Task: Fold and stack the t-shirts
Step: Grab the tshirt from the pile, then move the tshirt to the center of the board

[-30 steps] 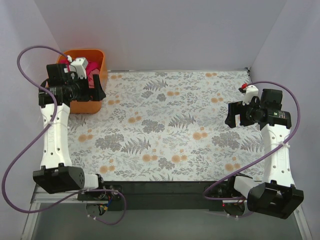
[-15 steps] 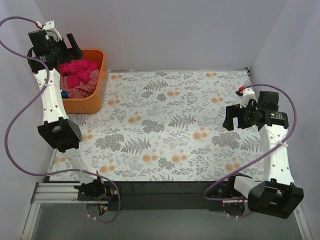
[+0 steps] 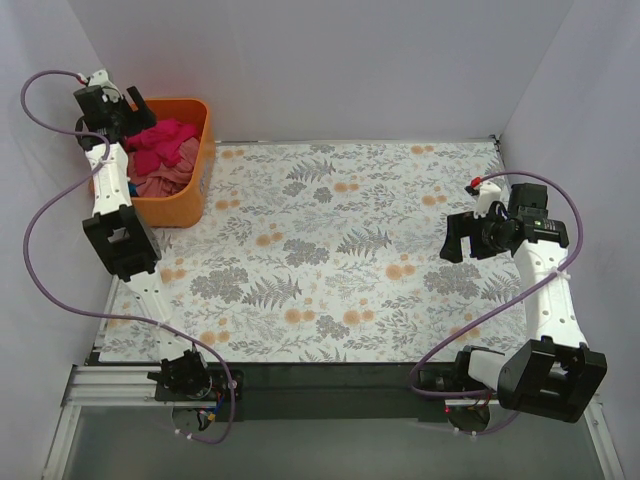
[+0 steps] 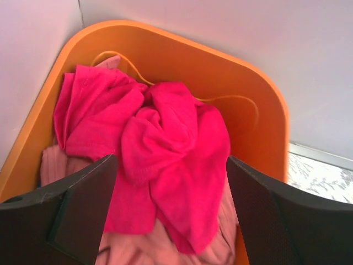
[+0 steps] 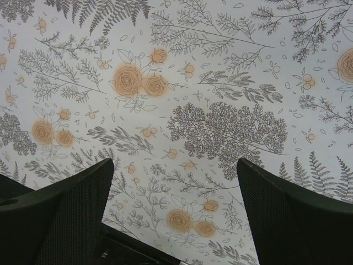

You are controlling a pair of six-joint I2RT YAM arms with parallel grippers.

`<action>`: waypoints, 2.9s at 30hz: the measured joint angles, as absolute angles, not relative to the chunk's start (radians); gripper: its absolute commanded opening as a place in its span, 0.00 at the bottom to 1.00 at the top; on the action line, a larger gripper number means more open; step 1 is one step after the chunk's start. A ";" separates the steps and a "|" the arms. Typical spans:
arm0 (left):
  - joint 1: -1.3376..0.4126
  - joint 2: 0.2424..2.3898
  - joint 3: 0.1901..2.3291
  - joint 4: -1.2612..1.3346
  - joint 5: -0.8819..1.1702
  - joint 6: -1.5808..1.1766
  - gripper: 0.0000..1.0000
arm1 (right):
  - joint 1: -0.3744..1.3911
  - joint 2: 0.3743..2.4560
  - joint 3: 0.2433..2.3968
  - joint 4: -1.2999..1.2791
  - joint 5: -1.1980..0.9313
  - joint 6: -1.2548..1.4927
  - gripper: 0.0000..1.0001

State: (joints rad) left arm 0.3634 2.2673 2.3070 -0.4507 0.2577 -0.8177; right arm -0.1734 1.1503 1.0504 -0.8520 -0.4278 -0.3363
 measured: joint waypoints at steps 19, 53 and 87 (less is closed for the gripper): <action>0.360 2.489 2.312 -0.268 0.186 -0.787 0.00 | -0.169 1.202 1.050 -0.836 -0.406 -0.334 0.99; -0.149 1.798 2.503 0.017 0.403 -1.024 0.00 | -0.168 1.113 1.018 -0.833 -0.448 -0.333 0.98; 0.089 1.268 1.109 -0.467 0.595 -0.778 0.80 | -0.013 1.231 0.987 -0.850 -0.371 -0.483 0.81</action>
State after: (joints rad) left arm 0.0891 1.2682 1.1088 -0.4671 0.5945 -0.7780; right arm -0.0132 1.2312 0.9867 -0.8505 -0.3706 -0.4831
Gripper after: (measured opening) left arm 0.800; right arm 0.870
